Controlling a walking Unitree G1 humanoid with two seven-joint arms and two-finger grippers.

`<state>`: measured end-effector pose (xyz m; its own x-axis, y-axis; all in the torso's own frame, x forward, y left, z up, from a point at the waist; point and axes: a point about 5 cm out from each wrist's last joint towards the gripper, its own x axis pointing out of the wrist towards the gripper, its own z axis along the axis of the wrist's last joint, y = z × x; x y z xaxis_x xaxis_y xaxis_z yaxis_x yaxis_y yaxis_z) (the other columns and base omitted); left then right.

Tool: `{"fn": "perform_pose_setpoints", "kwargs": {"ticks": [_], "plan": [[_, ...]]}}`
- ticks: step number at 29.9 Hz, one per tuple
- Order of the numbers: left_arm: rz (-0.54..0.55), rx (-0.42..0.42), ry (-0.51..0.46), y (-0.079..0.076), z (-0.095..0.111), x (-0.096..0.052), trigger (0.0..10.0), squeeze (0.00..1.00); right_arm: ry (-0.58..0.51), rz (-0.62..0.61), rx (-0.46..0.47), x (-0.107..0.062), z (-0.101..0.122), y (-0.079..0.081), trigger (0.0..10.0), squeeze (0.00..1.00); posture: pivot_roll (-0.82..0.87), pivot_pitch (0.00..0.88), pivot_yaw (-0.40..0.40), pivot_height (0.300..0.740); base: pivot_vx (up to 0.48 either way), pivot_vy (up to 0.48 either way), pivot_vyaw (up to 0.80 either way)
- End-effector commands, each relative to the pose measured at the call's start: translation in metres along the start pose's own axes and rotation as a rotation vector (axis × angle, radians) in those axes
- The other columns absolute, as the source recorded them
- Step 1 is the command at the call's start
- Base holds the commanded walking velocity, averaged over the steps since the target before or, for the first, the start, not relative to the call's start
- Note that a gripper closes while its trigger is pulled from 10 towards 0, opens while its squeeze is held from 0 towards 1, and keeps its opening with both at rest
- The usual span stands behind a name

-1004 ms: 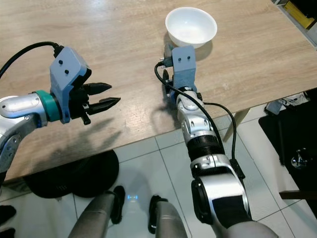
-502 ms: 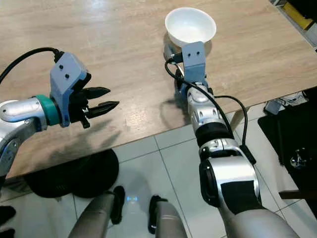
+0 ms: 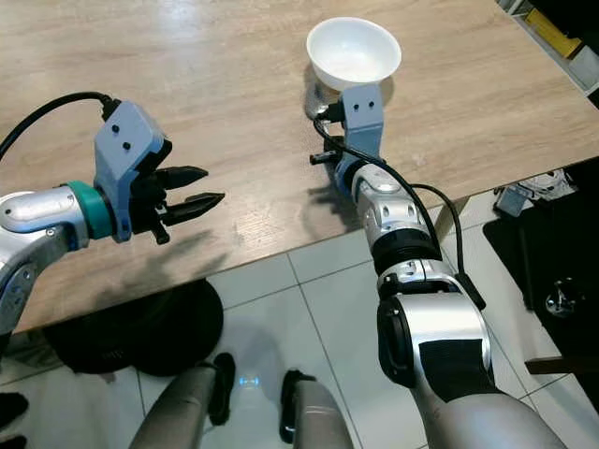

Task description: Setting the table

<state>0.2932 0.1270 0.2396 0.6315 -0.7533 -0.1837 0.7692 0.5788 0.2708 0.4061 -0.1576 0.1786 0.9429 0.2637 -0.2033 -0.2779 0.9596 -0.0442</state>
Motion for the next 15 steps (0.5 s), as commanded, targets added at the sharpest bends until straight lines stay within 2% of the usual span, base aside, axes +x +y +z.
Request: {"fn": "perform_pose_setpoints", "kwargs": {"ticks": [1, 4, 7, 10, 11, 13, 14, 15], "plan": [[-0.005, -0.012, -0.004, -0.001, 0.000, -0.001, 10.0, 0.00, 0.266, 0.031, 0.070, -0.009, -0.066, 0.005, 0.0, 0.00, 0.15, 0.202, 0.061, 0.740, 0.000, 0.000, 0.00], [0.011, -0.018, -0.004, -0.001, -0.002, -0.001, 10.0, 0.00, 0.222, 0.035, -0.037, -0.012, -0.065, 0.002, 0.0, 0.00, 0.15, 0.203, 0.056, 0.740, 0.000, 0.000, 0.00], [0.014, -0.021, -0.004, -0.001, -0.002, -0.001, 10.0, 0.00, 0.175, 0.036, -0.034, -0.013, -0.060, 0.001, 0.0, 0.00, 0.15, 0.203, 0.056, 0.740, 0.000, 0.000, 0.00], [0.028, -0.025, -0.008, 0.000, -0.002, -0.001, 10.0, 0.00, 0.021, 0.045, -0.027, -0.020, -0.041, 0.002, 0.0, 0.00, 0.15, 0.206, 0.056, 0.740, 0.000, 0.000, 0.00], [0.028, -0.025, -0.008, 0.000, -0.002, -0.001, 10.0, 0.00, 0.021, 0.045, -0.027, -0.020, -0.041, 0.002, 0.0, 0.00, 0.15, 0.206, 0.056, 0.740, 0.000, 0.000, 0.00], [0.038, -0.034, -0.018, 0.000, -0.001, -0.001, 10.0, 0.00, -0.096, 0.060, 0.004, -0.031, -0.026, 0.003, 0.0, 0.00, 0.14, 0.206, 0.056, 0.740, 0.000, 0.000, 0.00], [0.038, -0.034, -0.018, 0.000, -0.001, -0.001, 10.0, 0.00, -0.096, 0.060, 0.004, -0.031, -0.026, 0.003, 0.0, 0.00, 0.14, 0.206, 0.056, 0.740, 0.000, 0.000, 0.00], [0.039, -0.044, -0.024, 0.001, 0.000, -0.004, 10.0, 0.00, -0.177, 0.074, 0.027, -0.045, -0.014, 0.005, 0.0, 0.00, 0.14, 0.205, 0.055, 0.740, 0.000, 0.000, 0.00]]}}
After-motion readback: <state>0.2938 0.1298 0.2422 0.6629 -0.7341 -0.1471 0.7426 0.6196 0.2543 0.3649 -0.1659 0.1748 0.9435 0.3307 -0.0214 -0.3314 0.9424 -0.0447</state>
